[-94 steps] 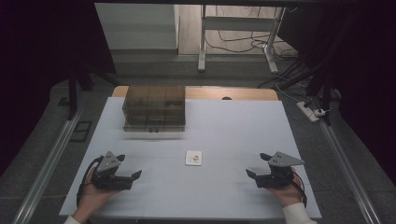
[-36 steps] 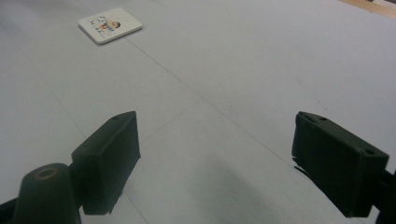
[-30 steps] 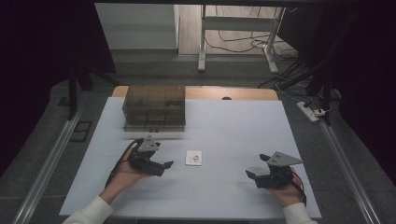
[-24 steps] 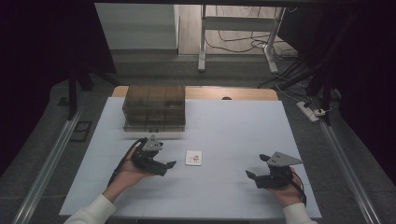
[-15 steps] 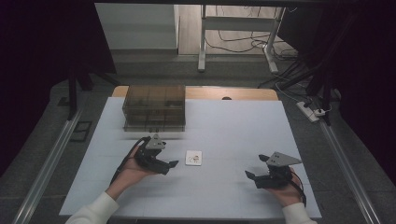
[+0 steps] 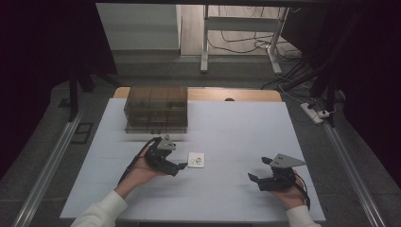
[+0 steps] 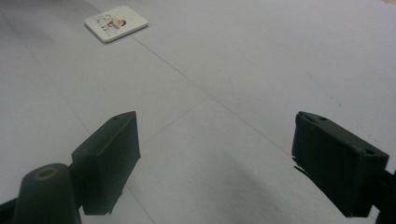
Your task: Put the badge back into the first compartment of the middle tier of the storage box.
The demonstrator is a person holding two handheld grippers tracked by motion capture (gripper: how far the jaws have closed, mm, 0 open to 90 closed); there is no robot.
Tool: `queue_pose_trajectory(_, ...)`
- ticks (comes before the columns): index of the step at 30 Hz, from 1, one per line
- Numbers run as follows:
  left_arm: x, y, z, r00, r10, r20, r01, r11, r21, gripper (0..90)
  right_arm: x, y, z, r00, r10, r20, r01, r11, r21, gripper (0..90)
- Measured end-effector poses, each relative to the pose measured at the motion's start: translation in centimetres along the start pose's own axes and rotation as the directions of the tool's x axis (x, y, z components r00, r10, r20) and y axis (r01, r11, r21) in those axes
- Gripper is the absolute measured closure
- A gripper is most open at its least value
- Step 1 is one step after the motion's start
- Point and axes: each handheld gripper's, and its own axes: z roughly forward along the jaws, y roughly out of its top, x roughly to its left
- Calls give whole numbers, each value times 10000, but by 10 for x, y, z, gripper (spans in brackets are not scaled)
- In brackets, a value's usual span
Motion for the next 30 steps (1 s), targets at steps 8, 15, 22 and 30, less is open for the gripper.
queue_pose_trajectory(8,-1,15,8,9990,361,268,-366,9992,165,147,-1,0,-1,10000,31,0,-31,10000,-42,148)
queue_pose_trajectory(15,4,22,18,9984,362,441,-377,9987,343,144,0,0,-1,10000,17,-10,-17,10000,-6,148)
queue_pose_trajectory(22,8,29,28,9970,461,614,-492,9976,495,146,0,0,0,10000,4,4,-4,10000,47,148)
queue_pose_trajectory(30,8,36,40,9920,882,899,-949,9928,733,143,0,-1,-1,10000,-21,23,21,10000,89,148)
